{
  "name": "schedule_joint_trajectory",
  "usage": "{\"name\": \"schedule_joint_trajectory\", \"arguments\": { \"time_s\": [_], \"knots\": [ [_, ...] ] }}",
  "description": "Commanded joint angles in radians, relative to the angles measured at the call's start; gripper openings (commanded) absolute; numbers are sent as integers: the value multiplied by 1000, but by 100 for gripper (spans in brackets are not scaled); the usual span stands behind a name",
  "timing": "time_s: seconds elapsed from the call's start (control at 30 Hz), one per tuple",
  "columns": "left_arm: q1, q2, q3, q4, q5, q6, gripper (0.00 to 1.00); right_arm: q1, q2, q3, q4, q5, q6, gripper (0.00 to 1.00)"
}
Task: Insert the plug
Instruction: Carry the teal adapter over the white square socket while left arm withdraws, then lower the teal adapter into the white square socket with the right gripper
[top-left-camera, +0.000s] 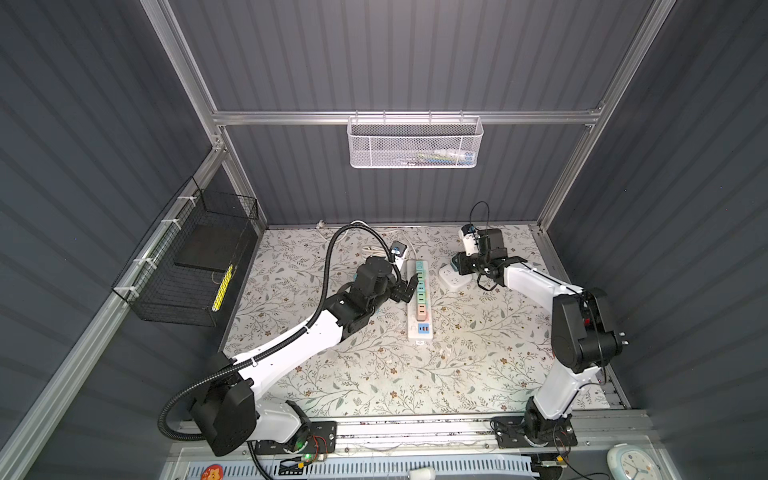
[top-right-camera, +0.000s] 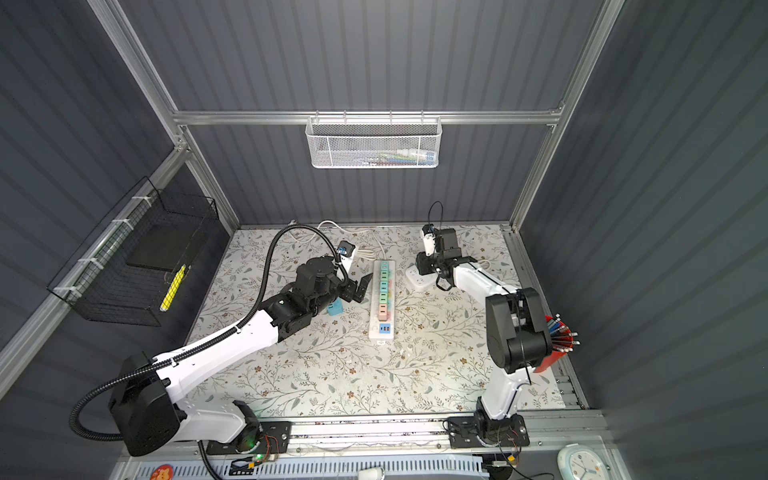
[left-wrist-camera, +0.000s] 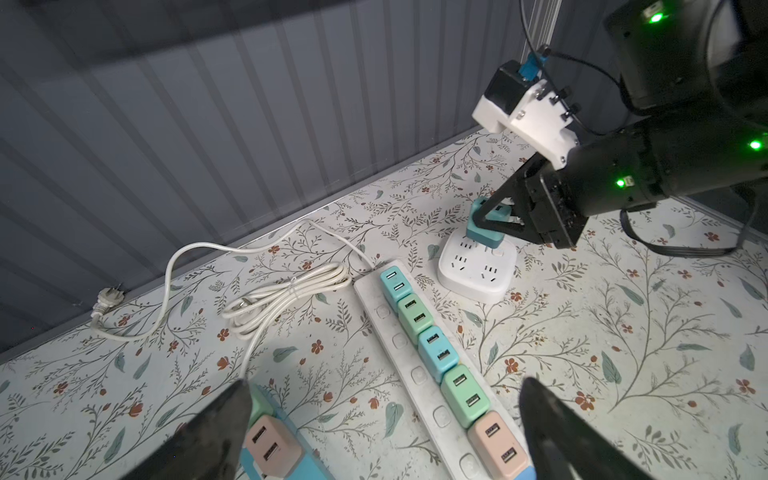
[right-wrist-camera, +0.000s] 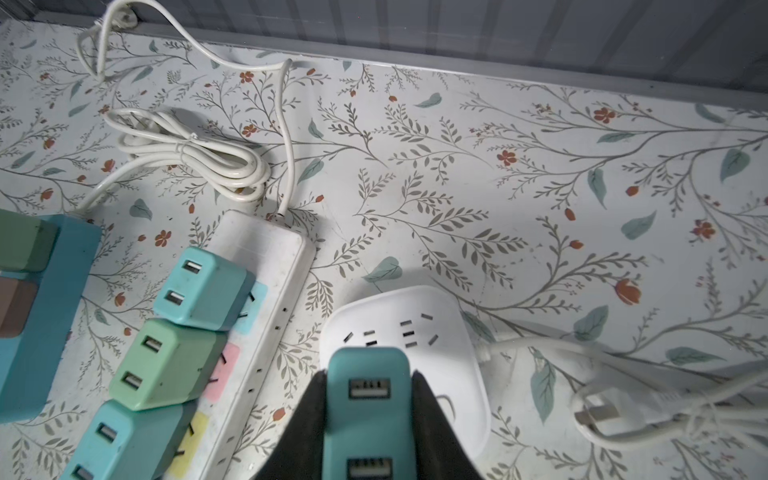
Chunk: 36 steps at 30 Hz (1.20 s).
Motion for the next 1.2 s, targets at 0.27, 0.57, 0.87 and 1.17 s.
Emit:
{"name": "schedule_joint_trajectory", "arguments": {
  "time_s": [0.27,0.57,0.87,1.17],
  "knots": [
    [-1,-39,-2,-3,30,-28,100,-113,73,206,-143,18,106,18],
    [-1,-46,-4,-2,30,-28,100,-192,287,434,-344,2,271,18],
    [-1,-57,-9,2,41,-29,100,-167,267,307,-302,-13,328,18],
    [-1,-73,-15,1,54,-33,100,-87,109,36,-211,30,407,18]
  ]
}}
